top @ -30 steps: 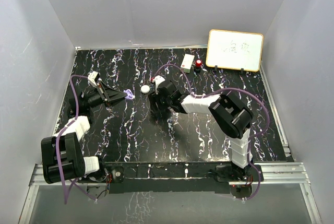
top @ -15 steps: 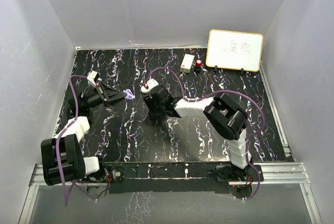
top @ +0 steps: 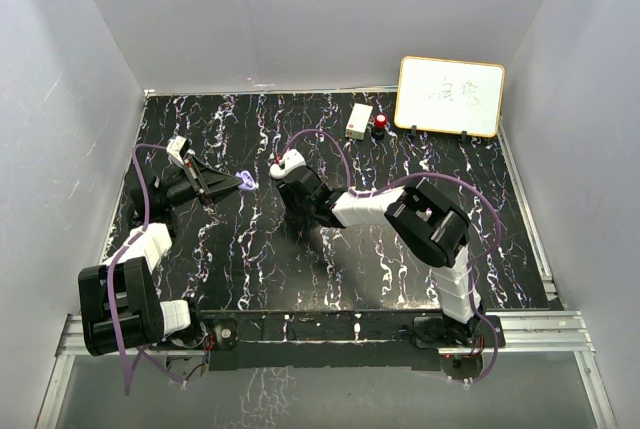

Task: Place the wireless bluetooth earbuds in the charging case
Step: Pick up the earbud from the center of the board.

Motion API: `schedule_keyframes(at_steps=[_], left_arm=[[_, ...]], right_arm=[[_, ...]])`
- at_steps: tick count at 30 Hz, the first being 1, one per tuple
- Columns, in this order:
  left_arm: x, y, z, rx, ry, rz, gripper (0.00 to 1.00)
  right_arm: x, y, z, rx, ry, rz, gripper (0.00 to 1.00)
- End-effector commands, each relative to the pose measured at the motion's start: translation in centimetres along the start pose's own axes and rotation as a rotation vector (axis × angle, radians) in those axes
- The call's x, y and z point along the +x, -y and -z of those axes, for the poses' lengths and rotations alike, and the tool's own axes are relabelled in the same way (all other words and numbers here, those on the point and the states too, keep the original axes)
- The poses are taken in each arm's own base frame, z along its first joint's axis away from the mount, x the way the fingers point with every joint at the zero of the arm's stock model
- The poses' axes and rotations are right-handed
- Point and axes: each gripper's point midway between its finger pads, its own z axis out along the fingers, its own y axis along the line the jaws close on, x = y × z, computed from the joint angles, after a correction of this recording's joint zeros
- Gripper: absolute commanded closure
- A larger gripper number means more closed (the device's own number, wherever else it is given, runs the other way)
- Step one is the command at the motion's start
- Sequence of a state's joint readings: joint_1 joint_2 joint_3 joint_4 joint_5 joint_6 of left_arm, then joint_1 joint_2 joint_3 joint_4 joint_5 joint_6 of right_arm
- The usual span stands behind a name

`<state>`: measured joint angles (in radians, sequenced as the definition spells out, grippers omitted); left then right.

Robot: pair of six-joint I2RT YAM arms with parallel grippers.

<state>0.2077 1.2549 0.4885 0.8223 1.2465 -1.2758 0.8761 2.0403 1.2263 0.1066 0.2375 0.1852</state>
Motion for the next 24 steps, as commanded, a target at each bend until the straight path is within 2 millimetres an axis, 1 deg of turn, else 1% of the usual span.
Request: schedule_keyframes(at_steps=[1, 24], left_arm=[[0.11, 1.07, 0.35, 0.018, -0.011, -0.035, 1.00], [0.03, 0.84, 0.33, 0.016, -0.010, -0.031, 1.00]], right_arm=[[2.28, 0.50, -0.55, 0.038, -0.038, 0.018, 0.60], [2.98, 0.57, 0.34, 0.059, -0.062, 0.044, 0.67]])
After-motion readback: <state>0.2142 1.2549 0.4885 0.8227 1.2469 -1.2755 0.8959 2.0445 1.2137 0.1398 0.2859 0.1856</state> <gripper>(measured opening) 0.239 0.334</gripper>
